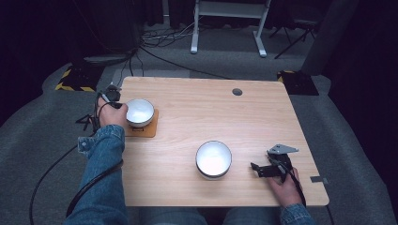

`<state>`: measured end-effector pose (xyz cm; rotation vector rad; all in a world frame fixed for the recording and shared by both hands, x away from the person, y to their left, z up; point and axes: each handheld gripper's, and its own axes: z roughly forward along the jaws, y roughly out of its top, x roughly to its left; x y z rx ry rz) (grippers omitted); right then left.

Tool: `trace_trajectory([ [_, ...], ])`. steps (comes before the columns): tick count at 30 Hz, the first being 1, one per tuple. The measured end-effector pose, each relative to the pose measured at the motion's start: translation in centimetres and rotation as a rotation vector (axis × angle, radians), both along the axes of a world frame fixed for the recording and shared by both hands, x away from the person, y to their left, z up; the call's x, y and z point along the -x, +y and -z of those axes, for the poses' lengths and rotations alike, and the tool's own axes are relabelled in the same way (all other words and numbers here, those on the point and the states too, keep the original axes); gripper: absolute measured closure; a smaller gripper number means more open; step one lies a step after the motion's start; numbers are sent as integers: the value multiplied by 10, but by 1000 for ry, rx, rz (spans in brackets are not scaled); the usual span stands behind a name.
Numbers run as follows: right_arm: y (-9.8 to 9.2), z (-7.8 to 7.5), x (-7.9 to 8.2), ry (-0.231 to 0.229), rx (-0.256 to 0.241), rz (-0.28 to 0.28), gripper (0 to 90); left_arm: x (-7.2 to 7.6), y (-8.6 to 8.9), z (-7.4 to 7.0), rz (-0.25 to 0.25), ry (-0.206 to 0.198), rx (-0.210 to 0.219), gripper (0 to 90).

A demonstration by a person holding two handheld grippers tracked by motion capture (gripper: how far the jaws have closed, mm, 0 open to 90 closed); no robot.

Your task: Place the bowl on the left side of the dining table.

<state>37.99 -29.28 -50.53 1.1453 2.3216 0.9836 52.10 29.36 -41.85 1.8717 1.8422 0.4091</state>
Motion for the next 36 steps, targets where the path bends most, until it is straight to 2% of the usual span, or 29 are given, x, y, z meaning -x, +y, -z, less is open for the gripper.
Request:
trace_trajectory([
  [3, 0, 0, 0, 0, 0, 0, 56, -1, 0, 2, 4, 1, 16, 824],
  [13, 0, 0, 0, 0, 0, 0, 56, -1, 0, 7, -1, -10, 16, 827],
  [20, 0, 0, 0, 0, 0, 0, 56, -1, 3, 10, -3, -6, 11, 834],
  [25, 0, 0, 0, -1, 0, 1, 57, 0, 2, 11, -8, -21, -15, 836],
  [26, 0, 0, 0, -1, 0, 1, 57, 0, 2, 10, -9, -28, -28, 834],
  [28, 0, 0, 0, -1, 0, 1, 57, 1, 2, 8, -9, -42, -7, 804],
  [32, 0, 0, 0, -1, 0, 1, 57, 2, 0, 1, 17, -83, -26, 724],
  [33, 0, 0, 0, -1, 0, 1, 57, 3, -2, -1, 15, -103, -18, 702],
  [34, 0, 0, 0, -1, 1, 1, 57, 3, -3, -4, 29, -116, -42, 675],
  [35, 0, 0, 0, -1, 0, 1, 57, 3, -6, -6, 17, -140, -46, 651],
  [36, 0, 0, 0, -1, 1, 0, 57, 4, -8, -8, 23, -155, -37, 620],
])
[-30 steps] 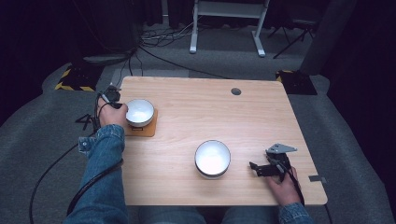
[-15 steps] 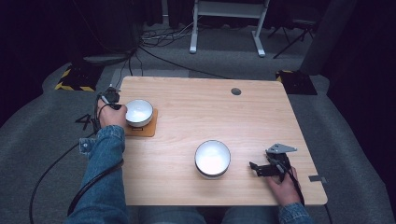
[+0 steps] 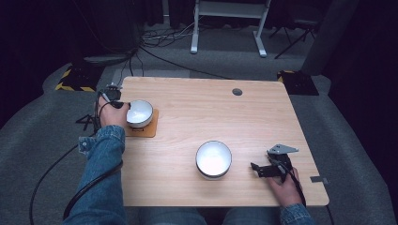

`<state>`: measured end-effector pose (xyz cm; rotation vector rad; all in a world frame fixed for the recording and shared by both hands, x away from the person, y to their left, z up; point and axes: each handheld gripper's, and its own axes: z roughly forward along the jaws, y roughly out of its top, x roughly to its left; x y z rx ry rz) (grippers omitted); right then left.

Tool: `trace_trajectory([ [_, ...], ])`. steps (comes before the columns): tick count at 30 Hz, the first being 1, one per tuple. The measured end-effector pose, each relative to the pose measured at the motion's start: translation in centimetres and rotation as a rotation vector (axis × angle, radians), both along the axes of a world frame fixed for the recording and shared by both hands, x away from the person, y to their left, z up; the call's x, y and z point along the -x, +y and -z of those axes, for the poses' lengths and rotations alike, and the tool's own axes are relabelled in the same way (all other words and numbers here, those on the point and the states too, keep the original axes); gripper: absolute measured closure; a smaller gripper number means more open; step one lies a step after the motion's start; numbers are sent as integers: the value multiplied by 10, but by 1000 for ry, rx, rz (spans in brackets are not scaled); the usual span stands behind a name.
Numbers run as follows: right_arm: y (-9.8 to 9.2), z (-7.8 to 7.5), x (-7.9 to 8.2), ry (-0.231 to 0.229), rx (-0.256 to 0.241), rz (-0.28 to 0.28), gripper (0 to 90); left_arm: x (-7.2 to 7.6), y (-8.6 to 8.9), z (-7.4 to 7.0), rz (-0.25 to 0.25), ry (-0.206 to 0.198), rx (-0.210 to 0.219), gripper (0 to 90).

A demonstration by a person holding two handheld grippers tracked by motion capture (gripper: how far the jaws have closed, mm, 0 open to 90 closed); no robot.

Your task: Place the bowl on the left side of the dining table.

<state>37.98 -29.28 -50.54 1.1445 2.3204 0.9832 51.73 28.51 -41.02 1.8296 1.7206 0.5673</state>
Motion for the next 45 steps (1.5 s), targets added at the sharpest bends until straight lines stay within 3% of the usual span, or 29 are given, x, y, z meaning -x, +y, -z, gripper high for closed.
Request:
trace_trajectory([
  [3, 0, 0, 0, 0, 0, 0, 57, 2, -5, -8, 20, -42, -11, 492],
  [7, 0, 0, 0, 0, -1, 0, 57, 7, -10, -21, 63, -75, -46, 424],
  [9, 0, 0, 0, 0, -1, 0, 57, 10, -12, -27, 86, -89, -34, 405],
  [19, 0, 0, 0, 0, -1, 0, 57, 32, -28, -49, 243, -102, 2, 381],
  [23, 0, 0, 0, 0, -1, 0, 58, 46, -38, -56, 332, -100, 3, 367],
  [26, 0, 0, 0, 0, 0, 0, 58, 52, -40, -58, 358, -91, -9, 362],
  [30, 0, 0, 0, 1, -1, -1, 59, 63, -44, -64, 416, -110, -21, 362],
  [33, 0, 0, 0, 0, -1, -1, 59, 73, -48, -67, 470, -147, -19, 361],
  [45, 0, 0, 0, 2, -3, -4, 63, 111, -58, -71, 570, -168, 7, 358],
])
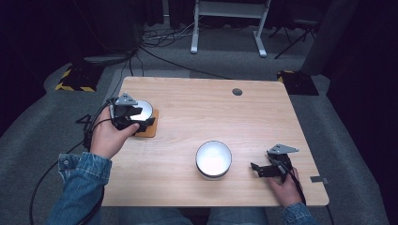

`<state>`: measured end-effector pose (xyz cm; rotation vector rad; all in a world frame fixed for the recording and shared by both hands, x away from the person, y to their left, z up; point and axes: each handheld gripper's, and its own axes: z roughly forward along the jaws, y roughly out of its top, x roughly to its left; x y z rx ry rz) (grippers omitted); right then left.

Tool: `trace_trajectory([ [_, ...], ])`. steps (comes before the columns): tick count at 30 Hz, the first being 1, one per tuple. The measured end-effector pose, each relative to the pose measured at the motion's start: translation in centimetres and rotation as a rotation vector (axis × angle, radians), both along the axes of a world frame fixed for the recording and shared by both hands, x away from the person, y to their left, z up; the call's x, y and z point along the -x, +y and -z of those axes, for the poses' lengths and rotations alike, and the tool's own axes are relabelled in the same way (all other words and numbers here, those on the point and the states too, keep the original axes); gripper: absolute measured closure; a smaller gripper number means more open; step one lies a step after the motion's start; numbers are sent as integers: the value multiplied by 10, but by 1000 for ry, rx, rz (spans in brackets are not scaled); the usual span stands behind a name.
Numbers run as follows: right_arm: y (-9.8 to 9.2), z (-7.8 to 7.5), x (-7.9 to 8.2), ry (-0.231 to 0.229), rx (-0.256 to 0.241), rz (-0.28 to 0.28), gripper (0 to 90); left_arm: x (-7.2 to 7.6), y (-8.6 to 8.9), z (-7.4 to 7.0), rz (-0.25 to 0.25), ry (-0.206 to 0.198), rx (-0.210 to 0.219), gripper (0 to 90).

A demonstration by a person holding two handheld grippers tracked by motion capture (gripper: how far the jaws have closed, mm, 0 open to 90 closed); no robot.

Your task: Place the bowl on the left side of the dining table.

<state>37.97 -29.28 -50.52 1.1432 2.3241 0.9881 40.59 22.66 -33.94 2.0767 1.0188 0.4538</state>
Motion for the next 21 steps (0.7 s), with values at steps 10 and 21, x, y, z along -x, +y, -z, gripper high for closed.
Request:
trace_trajectory([
  [10, 1, 0, 1, 5, -3, 0, 67, 23, -10, 12, 72, -29, 11, 358],
  [21, 2, 0, 1, 2, 0, -11, 68, 51, -22, 20, 137, -41, 21, 356],
])
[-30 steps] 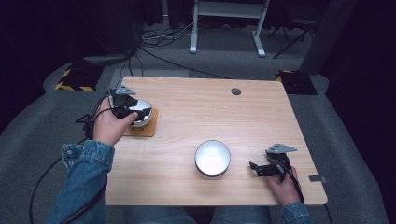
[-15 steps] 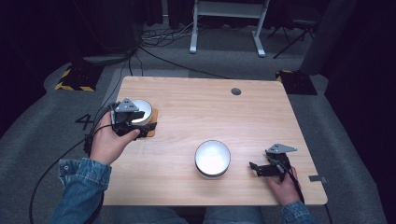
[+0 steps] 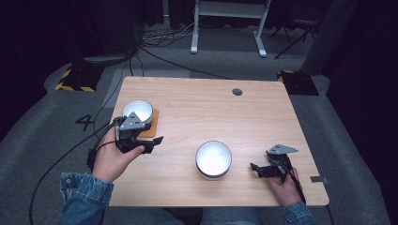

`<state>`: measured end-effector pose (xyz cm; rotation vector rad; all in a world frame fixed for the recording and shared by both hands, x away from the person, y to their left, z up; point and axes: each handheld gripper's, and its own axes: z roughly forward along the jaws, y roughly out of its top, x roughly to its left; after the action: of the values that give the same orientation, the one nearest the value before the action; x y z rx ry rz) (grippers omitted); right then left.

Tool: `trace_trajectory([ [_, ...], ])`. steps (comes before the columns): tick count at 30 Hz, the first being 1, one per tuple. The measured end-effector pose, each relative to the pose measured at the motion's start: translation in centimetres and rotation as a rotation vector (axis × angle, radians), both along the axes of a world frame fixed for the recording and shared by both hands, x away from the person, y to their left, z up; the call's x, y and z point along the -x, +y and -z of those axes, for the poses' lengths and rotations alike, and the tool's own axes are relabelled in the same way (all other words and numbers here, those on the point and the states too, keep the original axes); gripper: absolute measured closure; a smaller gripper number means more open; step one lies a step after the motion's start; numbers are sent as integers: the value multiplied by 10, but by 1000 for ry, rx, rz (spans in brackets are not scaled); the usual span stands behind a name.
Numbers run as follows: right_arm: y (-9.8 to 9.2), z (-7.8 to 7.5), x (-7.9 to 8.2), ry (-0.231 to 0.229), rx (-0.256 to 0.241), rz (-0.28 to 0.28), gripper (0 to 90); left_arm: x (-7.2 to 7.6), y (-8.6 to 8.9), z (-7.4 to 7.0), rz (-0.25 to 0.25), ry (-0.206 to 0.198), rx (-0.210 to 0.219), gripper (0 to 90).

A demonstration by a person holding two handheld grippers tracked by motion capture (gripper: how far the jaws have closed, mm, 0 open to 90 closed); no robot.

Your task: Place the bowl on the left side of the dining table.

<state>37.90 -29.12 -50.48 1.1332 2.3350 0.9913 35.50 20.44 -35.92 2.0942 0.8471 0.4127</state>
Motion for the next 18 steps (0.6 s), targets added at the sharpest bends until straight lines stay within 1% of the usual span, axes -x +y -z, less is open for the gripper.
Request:
trace_trajectory([
  [1, 0, 0, 0, 0, 0, 0, 68, 3, -1, 2, 2, 4, 1, 354],
  [2, 0, 0, 0, 0, 0, 0, 68, 5, -2, 3, 4, 5, -9, 353],
  [4, 0, 0, 0, 0, 0, 0, 68, 11, -3, 6, 8, -4, -39, 351],
  [5, 0, 0, 0, 0, 2, -1, 68, 13, -4, 9, 14, 9, -36, 350],
  [7, 0, 0, 0, -1, 4, -2, 68, 16, -5, 15, 26, 22, -38, 346],
  [8, 0, 0, 0, -1, -1, -1, 68, 18, -5, 18, 27, 16, -47, 346],
  [9, 0, 0, 0, 0, 3, -1, 68, 19, -7, 21, 33, 35, -34, 346],
  [10, 0, 0, 0, 0, -2, 0, 68, 20, -7, 23, 36, 33, -37, 346],
  [11, 0, 0, 0, -1, 2, -1, 68, 21, -7, 25, 41, 34, -26, 346],
  [12, 0, 0, 0, 1, -1, 0, 68, 21, -6, 26, 46, 27, -27, 346],
  [14, 0, 0, 0, 0, 1, -1, 68, 24, -6, 29, 46, 34, -14, 344],
  [16, 0, 0, 0, 0, 0, 0, 68, 28, -7, 30, 34, 32, -29, 341],
  [17, 0, 0, 0, 0, -1, 0, 68, 31, -8, 32, 28, 37, -21, 341],
  [18, 0, 0, 0, 0, -1, 0, 68, 33, -8, 33, 29, 30, -11, 341],
])
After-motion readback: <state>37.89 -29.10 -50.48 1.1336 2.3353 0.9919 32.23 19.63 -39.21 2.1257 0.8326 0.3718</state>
